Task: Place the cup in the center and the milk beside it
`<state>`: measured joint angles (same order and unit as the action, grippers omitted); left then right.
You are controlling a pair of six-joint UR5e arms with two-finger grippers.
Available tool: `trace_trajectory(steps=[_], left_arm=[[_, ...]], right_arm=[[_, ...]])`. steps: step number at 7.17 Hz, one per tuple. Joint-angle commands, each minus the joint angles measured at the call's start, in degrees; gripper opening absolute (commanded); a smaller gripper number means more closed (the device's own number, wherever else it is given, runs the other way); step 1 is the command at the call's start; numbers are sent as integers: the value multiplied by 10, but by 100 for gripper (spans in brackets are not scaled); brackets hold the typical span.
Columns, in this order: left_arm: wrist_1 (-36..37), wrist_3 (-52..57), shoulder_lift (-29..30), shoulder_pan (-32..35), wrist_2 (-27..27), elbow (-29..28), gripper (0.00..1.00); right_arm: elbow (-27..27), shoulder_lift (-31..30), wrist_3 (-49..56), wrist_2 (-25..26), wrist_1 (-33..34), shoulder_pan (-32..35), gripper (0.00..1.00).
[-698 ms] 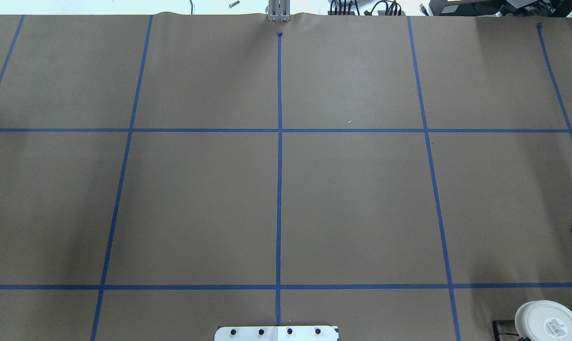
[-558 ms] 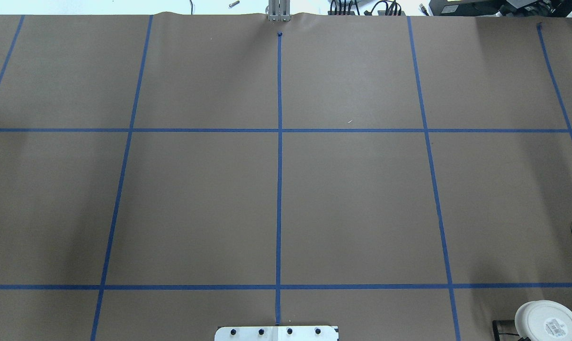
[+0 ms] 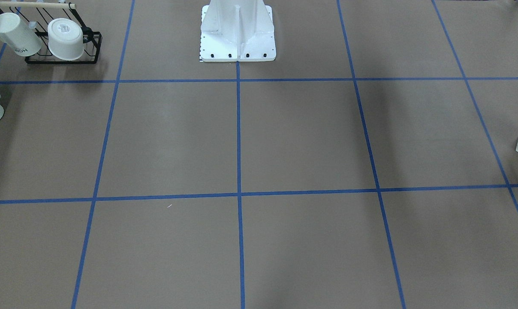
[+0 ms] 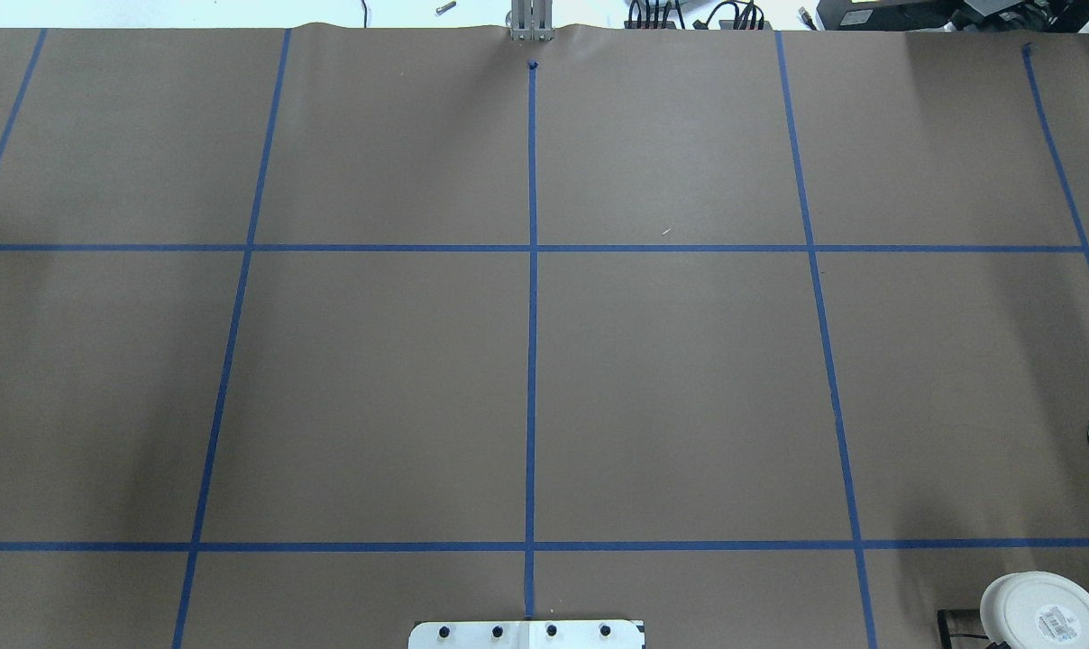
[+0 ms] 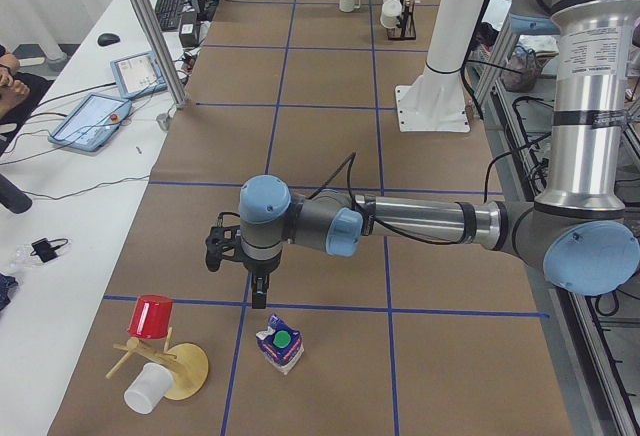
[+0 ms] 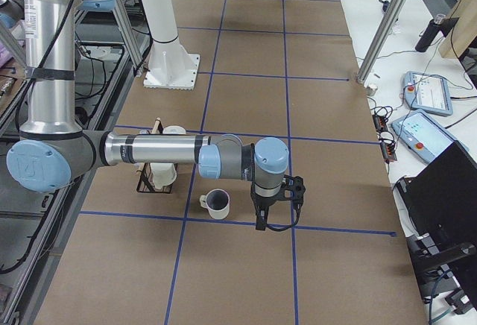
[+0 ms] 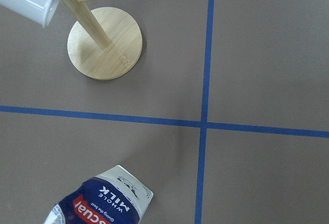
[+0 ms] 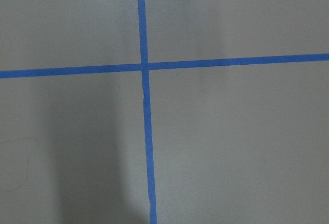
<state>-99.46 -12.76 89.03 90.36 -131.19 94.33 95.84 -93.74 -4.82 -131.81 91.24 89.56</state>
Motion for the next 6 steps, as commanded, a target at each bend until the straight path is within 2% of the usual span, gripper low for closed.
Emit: trace_trajectory(steps=[1,6], left_arm=[[1,0,0,0,-1,4,98],[2,1,-1,0,-1,3,98]], right_arm=[[1,-1,0,-4,0,0,100],[1,3,-1,-6,0,0,100]])
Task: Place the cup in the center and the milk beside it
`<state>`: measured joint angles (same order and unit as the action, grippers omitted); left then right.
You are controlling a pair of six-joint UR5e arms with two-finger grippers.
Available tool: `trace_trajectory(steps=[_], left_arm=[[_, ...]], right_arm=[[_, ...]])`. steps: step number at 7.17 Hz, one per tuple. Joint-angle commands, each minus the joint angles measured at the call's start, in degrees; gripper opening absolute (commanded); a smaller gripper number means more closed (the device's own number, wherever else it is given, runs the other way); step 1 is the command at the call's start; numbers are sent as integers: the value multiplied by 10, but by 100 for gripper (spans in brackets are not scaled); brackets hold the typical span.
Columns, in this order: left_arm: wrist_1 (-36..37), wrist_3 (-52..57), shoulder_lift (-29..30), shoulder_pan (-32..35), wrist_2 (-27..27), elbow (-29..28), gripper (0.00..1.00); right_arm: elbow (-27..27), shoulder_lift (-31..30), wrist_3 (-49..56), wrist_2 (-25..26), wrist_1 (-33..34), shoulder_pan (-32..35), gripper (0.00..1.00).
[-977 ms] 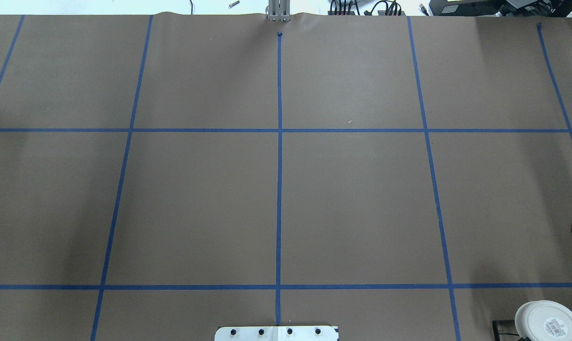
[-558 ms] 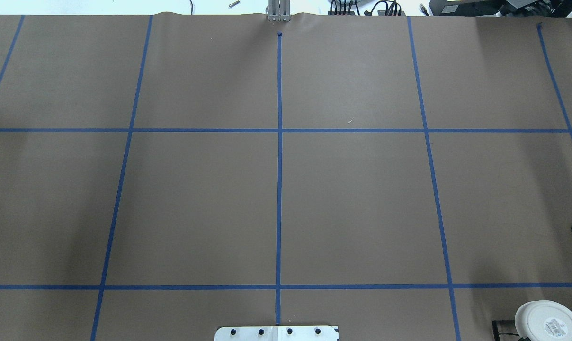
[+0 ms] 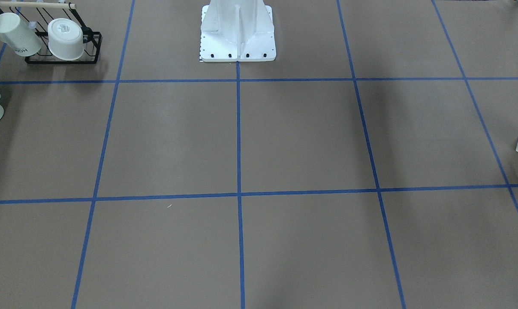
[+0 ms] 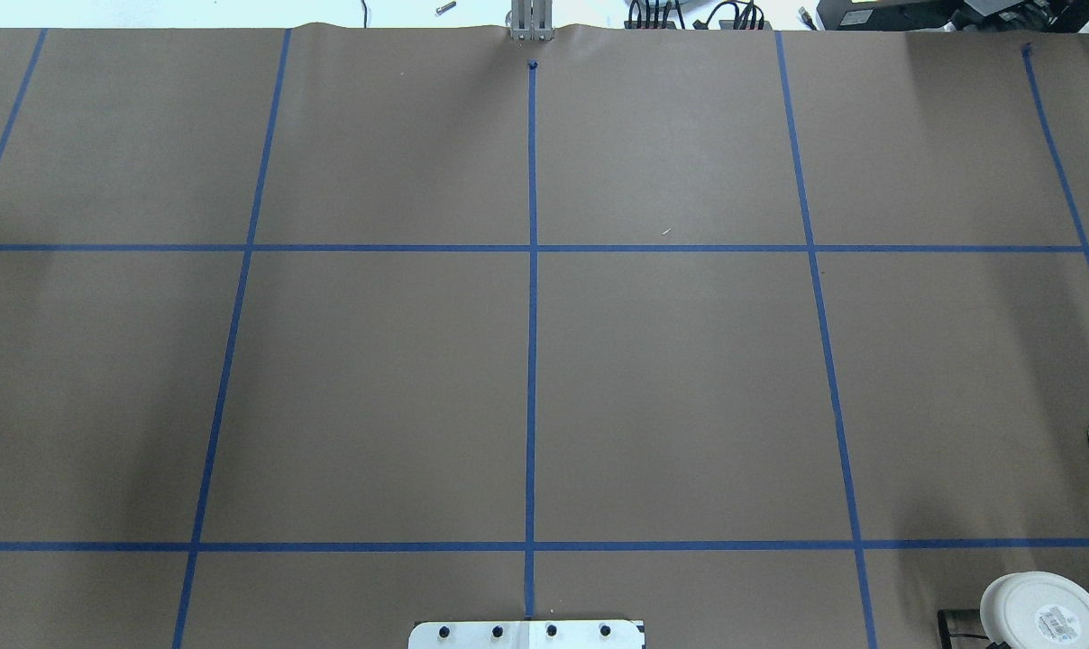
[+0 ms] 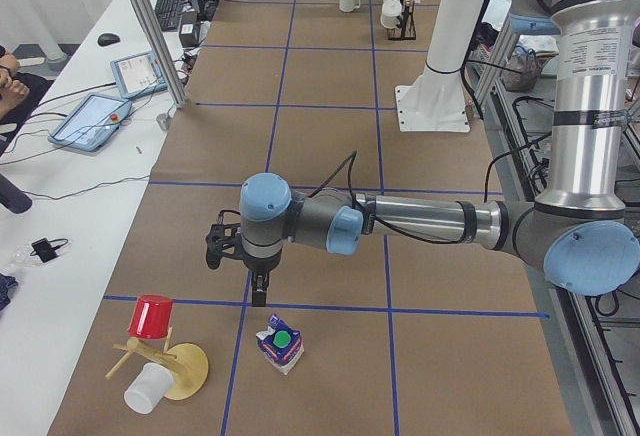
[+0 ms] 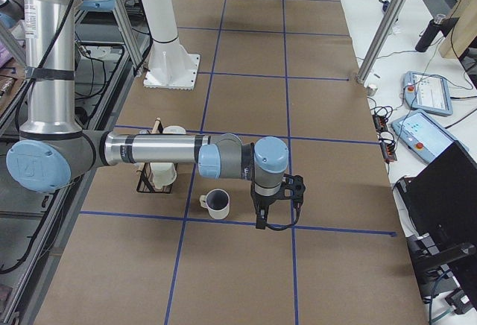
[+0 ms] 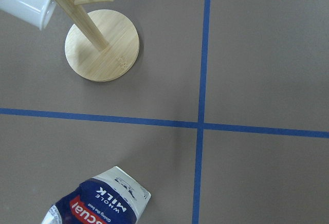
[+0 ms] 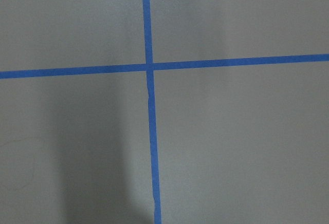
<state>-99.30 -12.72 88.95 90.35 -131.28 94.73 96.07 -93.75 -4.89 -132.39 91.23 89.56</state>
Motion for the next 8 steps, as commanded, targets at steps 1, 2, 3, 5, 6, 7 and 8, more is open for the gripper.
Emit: trace_trajectory(steps=[1,2,3,5,6,7,8], left_arm=[[1,2,0,0,0,-2,98],[1,2,0,0,0,-2,98],[2,2,0,0,0,-2,98],[-1,4,0,0,1,-4,98],[0,4,1,0,1,-4,98],[2,4,0,0,1,-4,98],[2,4,0,0,0,-3,98]], right_arm=[[-1,2,0,0,0,0,100],[2,-1,0,-1,0,-1,100],[2,-1,0,-1,0,-1,100],[-4,-1,0,-1,1,-1,100],[1,-2,0,-1,7,-1,100],[6,-1,-1,-4,11,0,100],[11,0,-1,-5,11,0,100]])
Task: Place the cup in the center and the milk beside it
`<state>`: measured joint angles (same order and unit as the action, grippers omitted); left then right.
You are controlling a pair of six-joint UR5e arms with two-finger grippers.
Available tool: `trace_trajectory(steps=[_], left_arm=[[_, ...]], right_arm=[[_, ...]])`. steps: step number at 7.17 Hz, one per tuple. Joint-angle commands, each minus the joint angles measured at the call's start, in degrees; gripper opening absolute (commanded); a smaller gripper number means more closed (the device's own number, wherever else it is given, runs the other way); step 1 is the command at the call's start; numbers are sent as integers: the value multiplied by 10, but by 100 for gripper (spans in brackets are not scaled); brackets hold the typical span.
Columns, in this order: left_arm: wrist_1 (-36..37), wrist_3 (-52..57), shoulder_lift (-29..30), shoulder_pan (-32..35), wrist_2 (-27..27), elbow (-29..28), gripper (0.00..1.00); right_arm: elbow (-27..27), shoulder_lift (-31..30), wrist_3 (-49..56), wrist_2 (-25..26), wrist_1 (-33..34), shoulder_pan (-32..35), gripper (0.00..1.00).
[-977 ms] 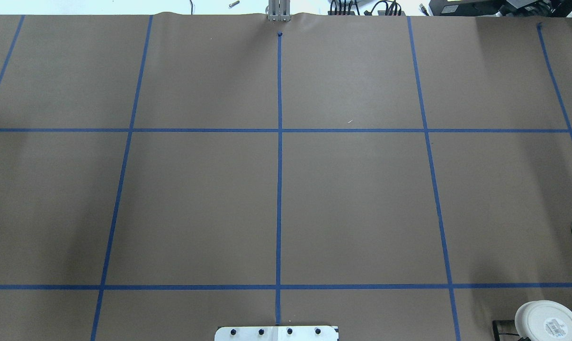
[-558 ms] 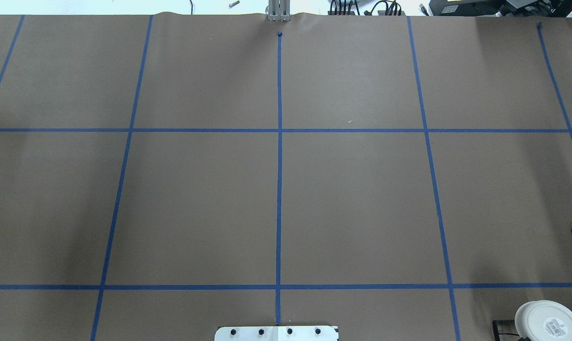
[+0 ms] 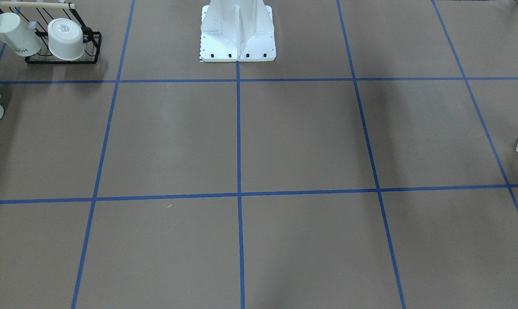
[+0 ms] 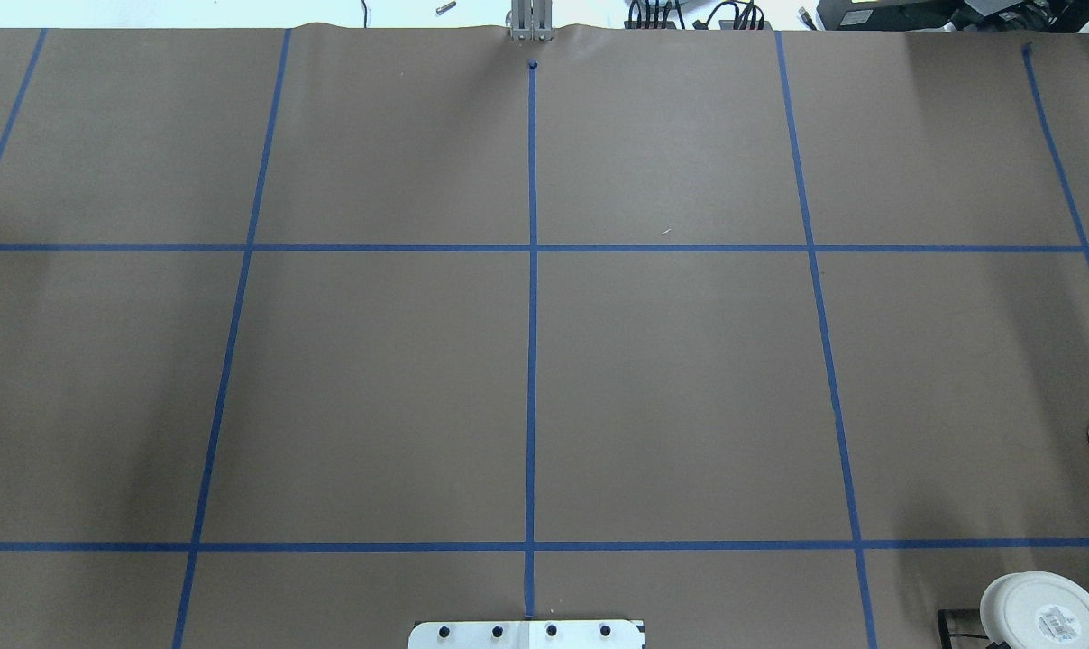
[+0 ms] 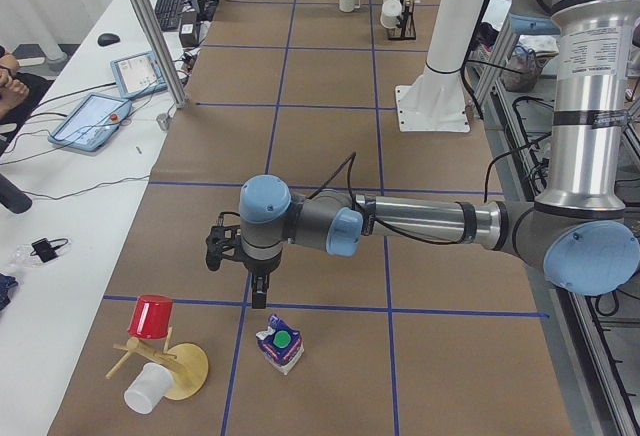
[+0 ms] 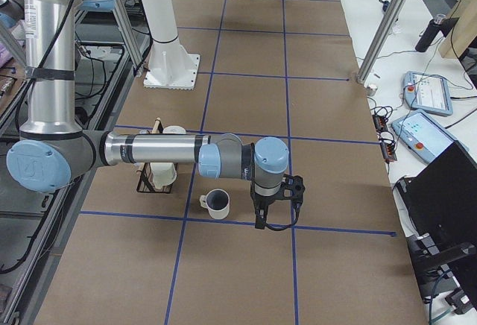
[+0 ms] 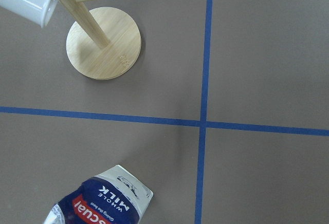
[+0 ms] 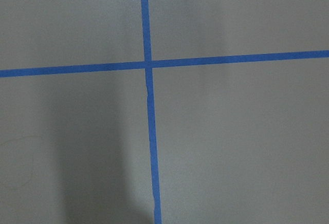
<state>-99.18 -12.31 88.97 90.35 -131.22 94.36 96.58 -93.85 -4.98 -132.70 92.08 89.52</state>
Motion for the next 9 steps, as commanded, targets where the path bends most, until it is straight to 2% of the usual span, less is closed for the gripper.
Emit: trace_trajectory(steps=[1,6,7,8,9], left_arm=[[1,0,0,0,-1,1,98],[-70,1,-24,-1,-7,4,98],[-73,2,-24,-1,-6,1,98],[-78,3,-23,-1,-2,0,98],[-78,3,-23,-1,-4,1,98]], right_arm=[[5,-1,1,6,1,2,100],[13,4,-1,1,-1,0,100],[-10,10,-1,-37,-5,0,100],[-11,8,-1,-65,-8,0,100],[-14,14,-6,-68,-7,0,100]])
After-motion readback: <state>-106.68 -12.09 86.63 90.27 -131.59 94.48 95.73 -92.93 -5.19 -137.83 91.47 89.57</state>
